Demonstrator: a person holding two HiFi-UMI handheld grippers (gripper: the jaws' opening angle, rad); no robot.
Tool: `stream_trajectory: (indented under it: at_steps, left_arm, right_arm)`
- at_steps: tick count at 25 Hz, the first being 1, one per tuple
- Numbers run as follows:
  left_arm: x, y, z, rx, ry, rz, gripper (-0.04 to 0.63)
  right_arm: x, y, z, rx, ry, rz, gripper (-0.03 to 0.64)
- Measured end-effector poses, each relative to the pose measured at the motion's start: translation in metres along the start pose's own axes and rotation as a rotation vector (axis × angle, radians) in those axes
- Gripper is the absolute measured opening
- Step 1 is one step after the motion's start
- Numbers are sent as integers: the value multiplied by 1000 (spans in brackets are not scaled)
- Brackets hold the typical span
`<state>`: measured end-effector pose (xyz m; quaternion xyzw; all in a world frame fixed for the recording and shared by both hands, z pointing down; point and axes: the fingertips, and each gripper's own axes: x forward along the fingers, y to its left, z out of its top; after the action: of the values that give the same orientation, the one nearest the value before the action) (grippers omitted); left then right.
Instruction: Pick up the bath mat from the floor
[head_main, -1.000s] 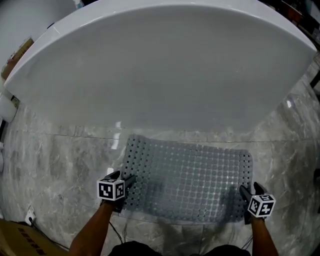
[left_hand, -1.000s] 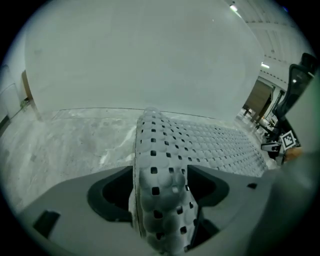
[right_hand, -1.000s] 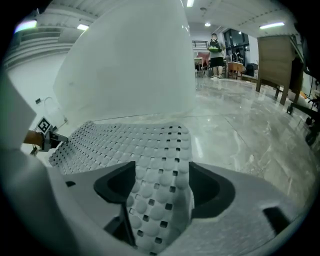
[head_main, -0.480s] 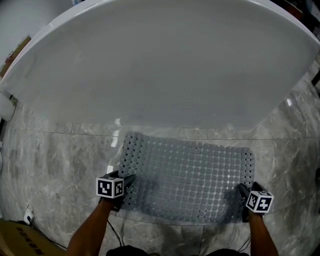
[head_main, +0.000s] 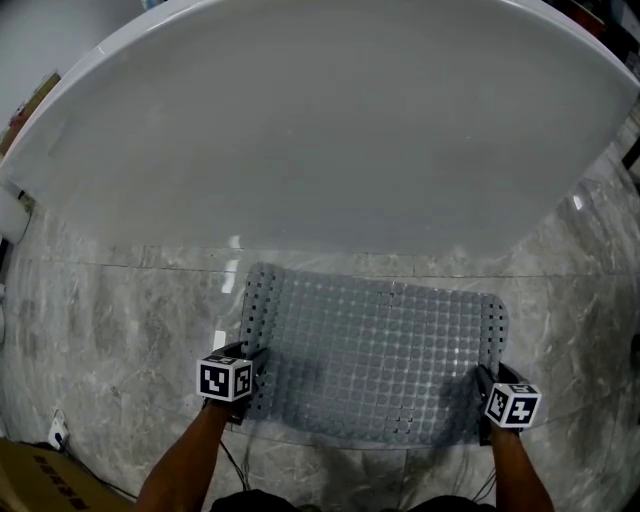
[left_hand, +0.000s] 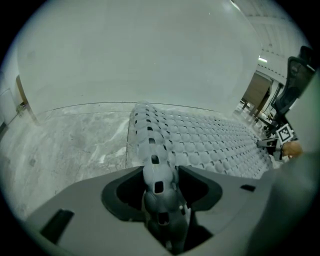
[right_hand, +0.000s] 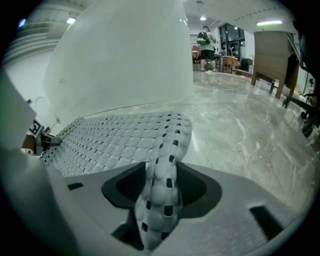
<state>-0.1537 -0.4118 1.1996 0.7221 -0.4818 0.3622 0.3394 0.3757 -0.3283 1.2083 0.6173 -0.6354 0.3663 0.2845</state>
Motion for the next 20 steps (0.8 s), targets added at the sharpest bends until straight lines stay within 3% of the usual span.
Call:
stream_trajectory:
  at_steps: [5, 9, 20]
  left_arm:
    - [-6, -17, 8, 33, -28, -50, 105]
    - [-16, -30, 13, 36, -63, -81, 59]
    - [-70, -60, 38, 22, -191, -157, 48]
  right_arm:
    - [-8, 17, 8, -19, -24, 48, 116]
    - [-20, 31, 17, -17, -65, 103, 60]
    - [-74, 61, 51, -28, -186, 227, 49]
